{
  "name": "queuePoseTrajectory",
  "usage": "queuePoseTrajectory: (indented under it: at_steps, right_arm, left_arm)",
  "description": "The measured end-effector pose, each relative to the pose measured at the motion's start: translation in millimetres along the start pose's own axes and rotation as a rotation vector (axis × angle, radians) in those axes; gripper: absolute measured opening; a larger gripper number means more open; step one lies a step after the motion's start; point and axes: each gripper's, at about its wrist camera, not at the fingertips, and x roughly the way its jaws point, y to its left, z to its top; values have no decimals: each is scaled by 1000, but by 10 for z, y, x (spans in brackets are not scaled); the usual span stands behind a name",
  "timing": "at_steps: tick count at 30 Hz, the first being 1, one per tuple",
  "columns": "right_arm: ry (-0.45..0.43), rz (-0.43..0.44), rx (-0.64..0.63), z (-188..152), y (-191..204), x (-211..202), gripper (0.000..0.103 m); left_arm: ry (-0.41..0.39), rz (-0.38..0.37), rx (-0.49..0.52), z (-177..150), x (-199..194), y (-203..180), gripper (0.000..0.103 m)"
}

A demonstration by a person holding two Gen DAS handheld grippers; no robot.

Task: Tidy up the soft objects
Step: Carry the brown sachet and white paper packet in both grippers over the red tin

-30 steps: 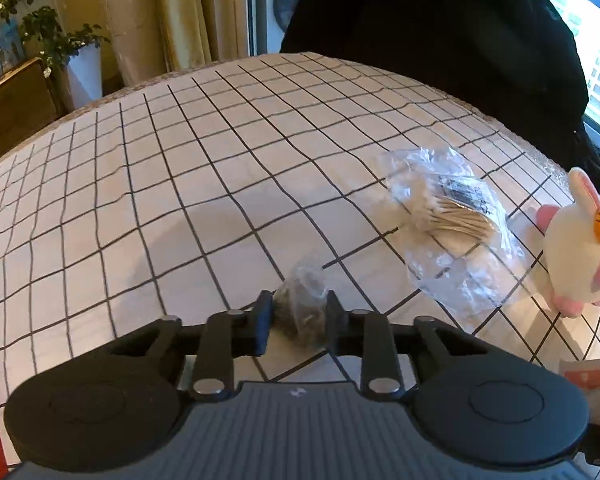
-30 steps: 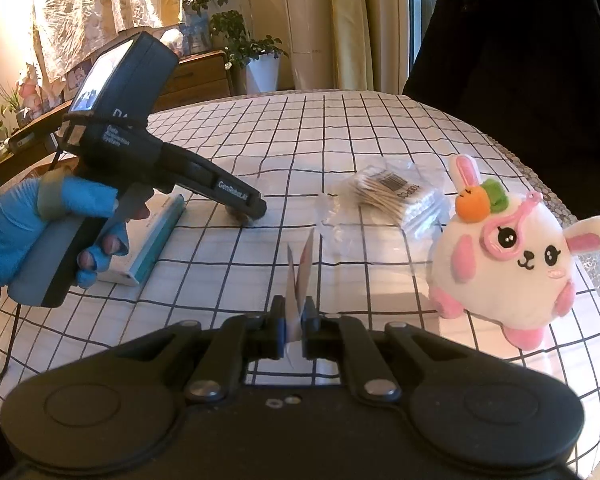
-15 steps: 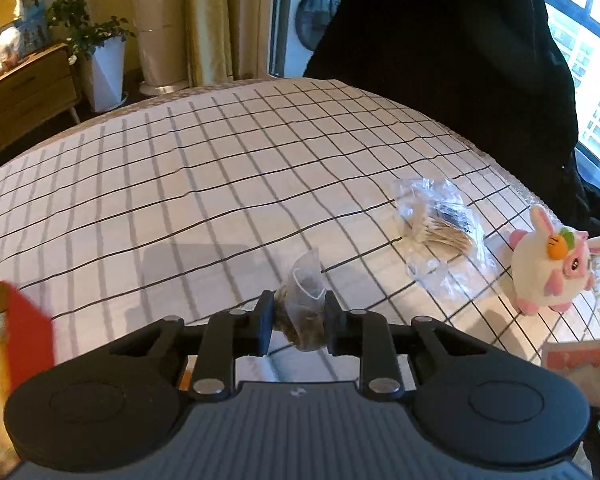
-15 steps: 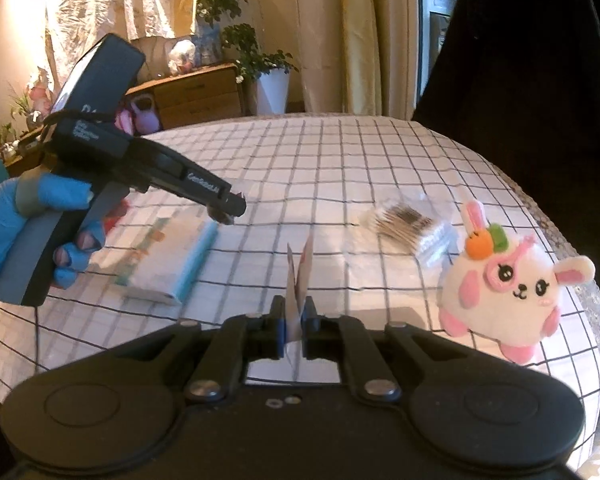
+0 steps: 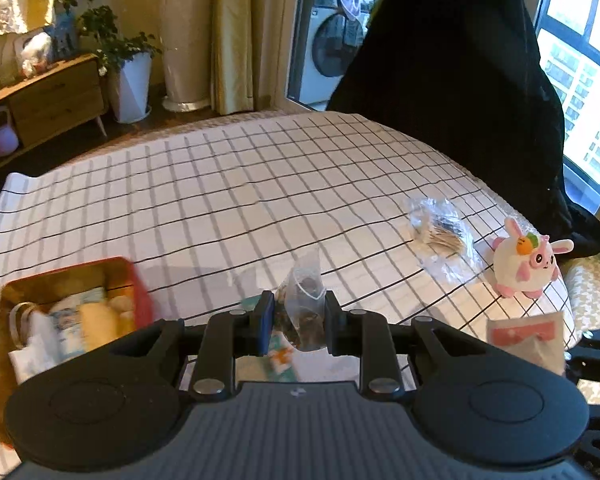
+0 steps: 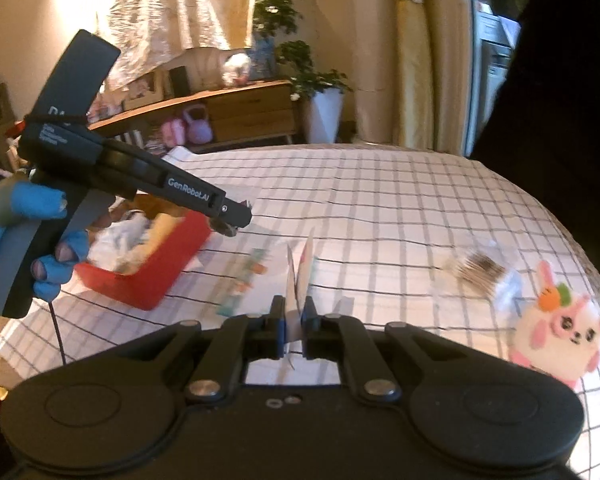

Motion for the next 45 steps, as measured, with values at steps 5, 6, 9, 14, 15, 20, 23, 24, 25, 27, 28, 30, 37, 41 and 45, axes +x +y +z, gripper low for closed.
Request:
queuePoseTrajectory:
  at_steps: [5,6,9,14,15,20,23,24,25,27,28,30,37,41,45]
  right_arm:
    - [-3,50,-29,140,308,60,6]
    - [-3,59,-38,173,377,84,6]
    - [-3,89,-45,262,530,148,6]
    - [9,157,-40,406,804,263,6]
    - [12,164,-46,435,850,283,6]
    - [25,177,-93,564,1113,458,6]
    - [45,176,-119,631,1237,619,6]
    - [52,176,-128,651,1262,685,6]
    - [62,174,-135,678,1296,755,6]
    - [76,169,-152,709,1358,893,6]
    - [83,163,-162,732,1382,959,6]
    - [98,154,-172,769,1401,1093,6]
    - [146,129,-197,860,1461,1529,6]
    - [167,124,-206,916,1491,1762,6]
    - [190,153,-182,941,1525,1979,6]
  left_arm:
    - [-8,17,-19,-89,-296,262,25]
    - [-10,20,-22,-114,-341,317,25]
    - [-18,32,-31,-176,-475,495,25]
    - [-23,35,-72,-284,-634,819,25]
    - [-23,42,-78,-306,-651,877,25]
    - [-19,83,-114,-412,-706,1236,25]
    - [-16,103,-137,-448,-715,1448,25]
    - [-14,108,-145,-464,-710,1518,25]
    - [-12,116,-153,-482,-701,1580,25]
    - [-7,127,-164,-516,-680,1689,25]
    - [-4,132,-167,-526,-667,1732,25]
    - [0,143,-168,-536,-637,1798,25]
    - [10,175,-154,-380,-416,1982,25]
    - [3,205,-143,-291,-278,2063,25]
    - [16,203,-161,-215,-67,2201,25]
